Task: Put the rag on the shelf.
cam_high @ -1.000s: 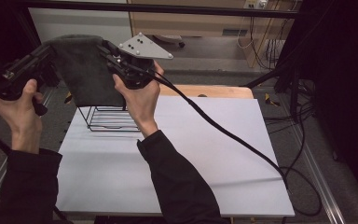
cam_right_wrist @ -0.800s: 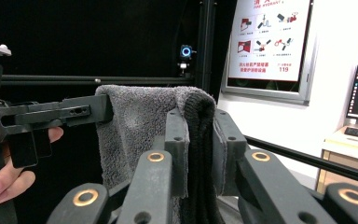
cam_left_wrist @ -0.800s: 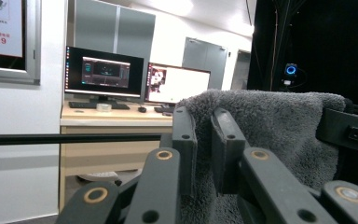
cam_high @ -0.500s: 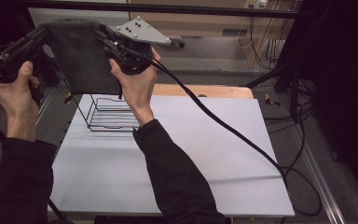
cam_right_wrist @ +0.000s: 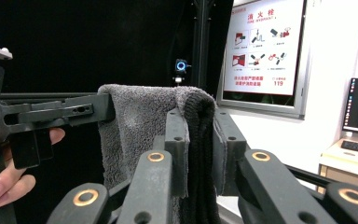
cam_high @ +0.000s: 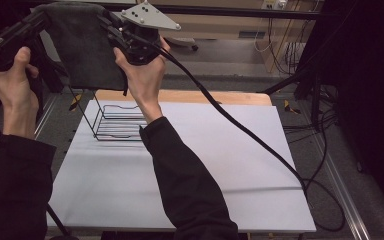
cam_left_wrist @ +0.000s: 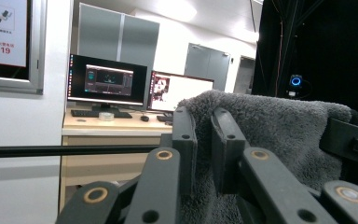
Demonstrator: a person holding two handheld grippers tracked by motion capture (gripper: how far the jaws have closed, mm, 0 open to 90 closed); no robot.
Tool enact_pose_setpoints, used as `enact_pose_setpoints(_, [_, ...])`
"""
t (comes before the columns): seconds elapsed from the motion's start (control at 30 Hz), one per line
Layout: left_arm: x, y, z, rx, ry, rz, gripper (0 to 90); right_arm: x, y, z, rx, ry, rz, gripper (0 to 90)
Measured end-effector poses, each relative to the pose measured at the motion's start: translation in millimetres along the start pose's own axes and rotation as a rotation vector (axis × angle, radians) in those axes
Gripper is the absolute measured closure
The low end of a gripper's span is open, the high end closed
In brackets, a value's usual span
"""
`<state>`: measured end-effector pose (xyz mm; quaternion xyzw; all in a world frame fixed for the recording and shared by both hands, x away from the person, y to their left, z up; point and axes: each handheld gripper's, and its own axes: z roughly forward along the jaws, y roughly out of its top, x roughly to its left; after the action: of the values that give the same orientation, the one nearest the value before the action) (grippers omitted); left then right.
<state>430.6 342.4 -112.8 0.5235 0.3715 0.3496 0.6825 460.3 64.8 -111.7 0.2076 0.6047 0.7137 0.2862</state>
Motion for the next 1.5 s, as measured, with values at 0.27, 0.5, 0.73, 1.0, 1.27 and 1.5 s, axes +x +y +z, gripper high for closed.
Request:
enact_pose_setpoints(0.27, [7.4, 3.6, 15.4, 0.001, 0.016, -0.001, 81.4, -10.2, 3.6, 13.9, 0.005, -0.015, -0.014, 79.2])
enact_pose_setpoints(0.5, [12.9, 7.8, 25.4, -0.006, 0.018, -0.001, 81.3, -17.2, 7.5, 23.6, -0.005, -0.022, -0.015, 79.2])
enact_pose_setpoints(0.73, [21.2, 1.5, 36.4, 0.021, 0.037, -0.003, 81.3, -23.9, 0.5, 32.9, 0.016, -0.032, -0.018, 79.2])
enact_pose_setpoints(1.0, [31.0, -12.5, 47.8, 0.071, 0.053, 0.001, 81.3, -33.9, -15.9, 41.9, 0.061, -0.051, -0.019, 79.2])
enact_pose_setpoints(1.27, [38.1, -29.5, 45.2, 0.107, 0.043, 0.003, 81.3, -35.5, -31.3, 42.2, 0.093, -0.045, -0.017, 79.2])
enact_pose_setpoints(1.5, [41.0, -39.4, 38.2, 0.143, 0.034, 0.012, 81.3, -33.4, -44.9, 39.5, 0.122, -0.040, -0.010, 79.2])
